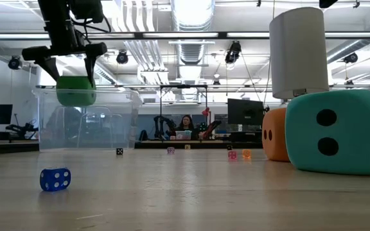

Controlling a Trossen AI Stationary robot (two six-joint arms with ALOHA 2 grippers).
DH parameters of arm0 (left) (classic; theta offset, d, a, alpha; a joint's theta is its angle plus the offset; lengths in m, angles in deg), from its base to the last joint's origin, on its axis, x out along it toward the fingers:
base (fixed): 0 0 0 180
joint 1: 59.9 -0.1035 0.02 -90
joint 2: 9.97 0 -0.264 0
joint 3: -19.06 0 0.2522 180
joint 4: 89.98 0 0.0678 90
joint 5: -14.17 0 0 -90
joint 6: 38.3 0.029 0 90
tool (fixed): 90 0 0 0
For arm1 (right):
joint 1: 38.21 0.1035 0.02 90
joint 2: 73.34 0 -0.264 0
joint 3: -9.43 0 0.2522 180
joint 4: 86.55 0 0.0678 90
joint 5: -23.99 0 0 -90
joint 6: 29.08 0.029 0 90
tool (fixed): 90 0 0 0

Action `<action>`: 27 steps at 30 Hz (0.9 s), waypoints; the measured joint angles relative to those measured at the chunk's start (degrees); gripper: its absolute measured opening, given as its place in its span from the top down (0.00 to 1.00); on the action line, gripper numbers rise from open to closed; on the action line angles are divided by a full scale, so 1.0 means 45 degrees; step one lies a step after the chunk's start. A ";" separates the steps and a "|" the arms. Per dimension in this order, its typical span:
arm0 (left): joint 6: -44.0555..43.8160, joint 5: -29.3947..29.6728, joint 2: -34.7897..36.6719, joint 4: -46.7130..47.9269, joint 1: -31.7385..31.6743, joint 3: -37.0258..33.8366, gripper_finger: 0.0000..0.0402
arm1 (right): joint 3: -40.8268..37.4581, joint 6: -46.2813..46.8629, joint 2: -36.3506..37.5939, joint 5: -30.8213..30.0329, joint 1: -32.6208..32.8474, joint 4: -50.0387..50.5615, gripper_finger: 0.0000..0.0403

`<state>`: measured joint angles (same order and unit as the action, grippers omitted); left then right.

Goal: Pick & Place Dice
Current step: Put the left green large dice into the transparent bin

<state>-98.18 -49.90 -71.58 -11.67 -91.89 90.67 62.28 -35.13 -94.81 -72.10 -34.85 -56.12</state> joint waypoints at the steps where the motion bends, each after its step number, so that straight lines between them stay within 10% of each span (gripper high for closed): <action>1: 0.0000 0.0000 0.0005 0.0000 0.0000 0.0000 0.05 | 0.0000 0.0000 0.0000 0.0000 0.0000 -0.0005 0.98; 7: -0.0097 -0.0009 0.0000 -0.0005 -0.0010 -0.0004 0.14 | 0.0000 0.0001 0.0000 0.0000 0.0000 -0.0001 0.98; 27: -0.0029 -0.0051 -0.0010 -0.0005 -0.0007 -0.0005 0.01 | 0.0000 0.0000 0.0000 0.0000 0.0000 0.0000 0.98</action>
<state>-98.31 -50.13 -71.62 -11.69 -91.92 90.64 62.28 -35.13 -94.81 -72.10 -34.85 -56.12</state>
